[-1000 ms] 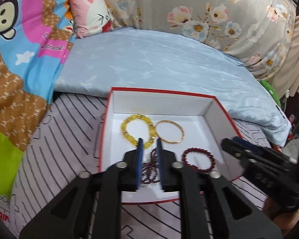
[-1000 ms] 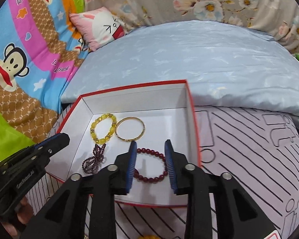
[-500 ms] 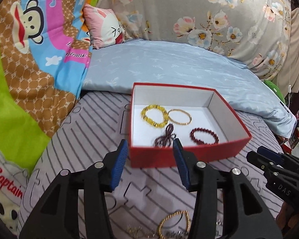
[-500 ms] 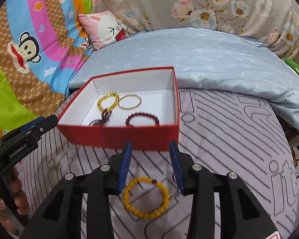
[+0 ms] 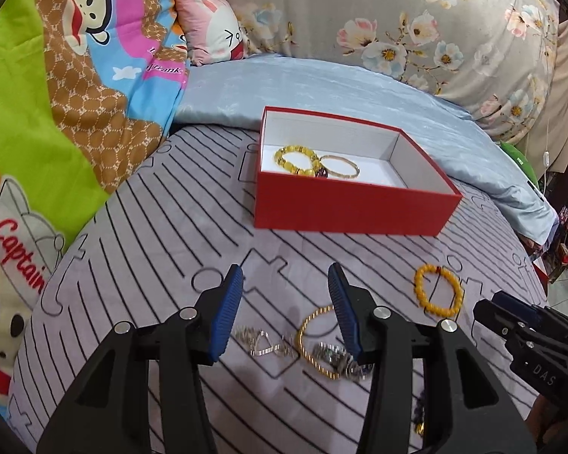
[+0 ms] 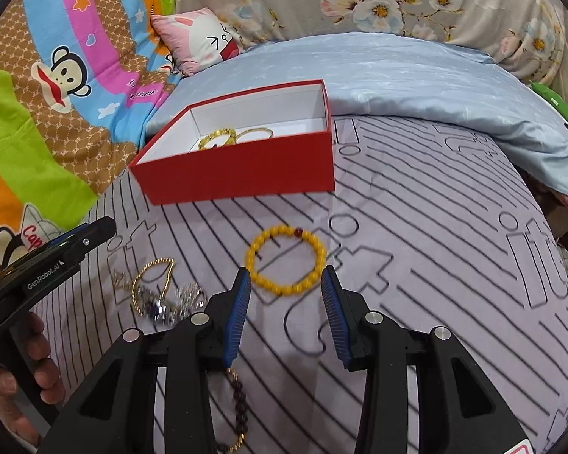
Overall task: Organize jewelry
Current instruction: 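Withdraw both tools from the box toward the remaining jewelry, then lower the right tool onto the dark brown bead bracelet and close it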
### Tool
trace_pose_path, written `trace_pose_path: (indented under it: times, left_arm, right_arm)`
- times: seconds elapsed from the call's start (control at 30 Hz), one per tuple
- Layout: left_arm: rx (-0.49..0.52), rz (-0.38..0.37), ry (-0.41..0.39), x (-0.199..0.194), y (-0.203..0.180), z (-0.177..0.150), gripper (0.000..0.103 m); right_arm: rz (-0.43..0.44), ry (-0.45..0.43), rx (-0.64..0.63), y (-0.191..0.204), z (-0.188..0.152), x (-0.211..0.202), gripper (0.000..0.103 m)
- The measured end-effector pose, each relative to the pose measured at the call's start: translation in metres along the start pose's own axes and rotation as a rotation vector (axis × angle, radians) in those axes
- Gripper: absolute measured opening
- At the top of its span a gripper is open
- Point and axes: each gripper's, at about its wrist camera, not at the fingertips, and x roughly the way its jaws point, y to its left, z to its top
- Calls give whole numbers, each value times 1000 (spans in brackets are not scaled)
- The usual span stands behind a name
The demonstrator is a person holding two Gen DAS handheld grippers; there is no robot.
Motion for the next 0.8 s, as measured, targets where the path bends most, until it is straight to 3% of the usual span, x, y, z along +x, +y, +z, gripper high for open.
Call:
trace_pose_path:
  times: [0.33,0.8]
  left_arm:
    - [-13,-14,43,-11,-2,-39,44]
    - [-1,-21,69,-14,-7,-59,45]
  right_arm:
    - [27,46,-29,14,-45,-12,39]
    - [28,69,-58,28,-63,-6,36]
